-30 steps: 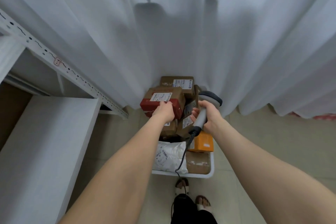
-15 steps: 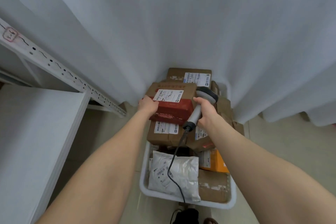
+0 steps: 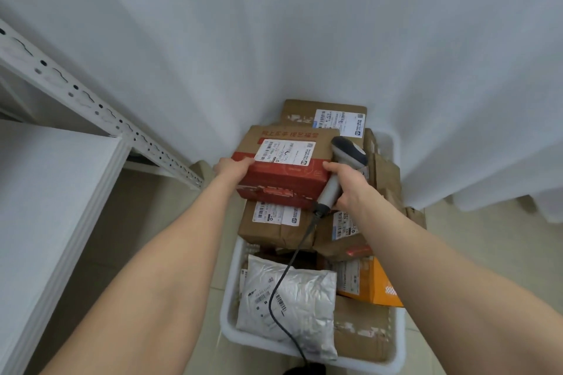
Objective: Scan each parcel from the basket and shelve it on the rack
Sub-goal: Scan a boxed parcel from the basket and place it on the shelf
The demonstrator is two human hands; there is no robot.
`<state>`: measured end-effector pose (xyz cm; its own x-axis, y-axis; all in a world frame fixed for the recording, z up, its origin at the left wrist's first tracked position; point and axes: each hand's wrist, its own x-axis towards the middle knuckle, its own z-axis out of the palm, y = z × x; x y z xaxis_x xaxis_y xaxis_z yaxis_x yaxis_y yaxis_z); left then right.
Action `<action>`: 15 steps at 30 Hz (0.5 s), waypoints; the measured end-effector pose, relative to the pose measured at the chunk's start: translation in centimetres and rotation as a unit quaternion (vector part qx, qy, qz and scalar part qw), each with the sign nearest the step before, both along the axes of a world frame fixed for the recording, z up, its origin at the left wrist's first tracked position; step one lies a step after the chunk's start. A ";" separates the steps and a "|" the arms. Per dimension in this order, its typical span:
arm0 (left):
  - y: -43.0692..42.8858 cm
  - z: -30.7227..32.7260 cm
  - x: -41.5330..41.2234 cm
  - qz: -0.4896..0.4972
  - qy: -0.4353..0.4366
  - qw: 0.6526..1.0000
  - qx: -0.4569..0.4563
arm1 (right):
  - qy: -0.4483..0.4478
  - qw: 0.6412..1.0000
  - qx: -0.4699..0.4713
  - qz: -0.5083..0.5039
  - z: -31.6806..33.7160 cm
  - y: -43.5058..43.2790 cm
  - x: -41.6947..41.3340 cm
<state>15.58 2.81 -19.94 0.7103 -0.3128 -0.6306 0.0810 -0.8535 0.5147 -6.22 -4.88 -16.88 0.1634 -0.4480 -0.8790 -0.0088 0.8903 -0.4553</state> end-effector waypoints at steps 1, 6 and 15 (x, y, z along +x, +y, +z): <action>0.2 0.5 -0.1 0.026 0.006 0.999 -0.019 | 0.003 1.000 -0.002 -0.001 0.3 0.2 -0.2; 1.4 5.7 -0.7 0.144 0.052 0.981 -0.120 | 0.003 1.000 0.006 -0.012 4.0 1.9 -1.0; 5.3 19.0 -3.0 0.160 0.067 0.967 -0.184 | -0.012 0.999 -0.014 -0.028 14.9 5.4 -3.1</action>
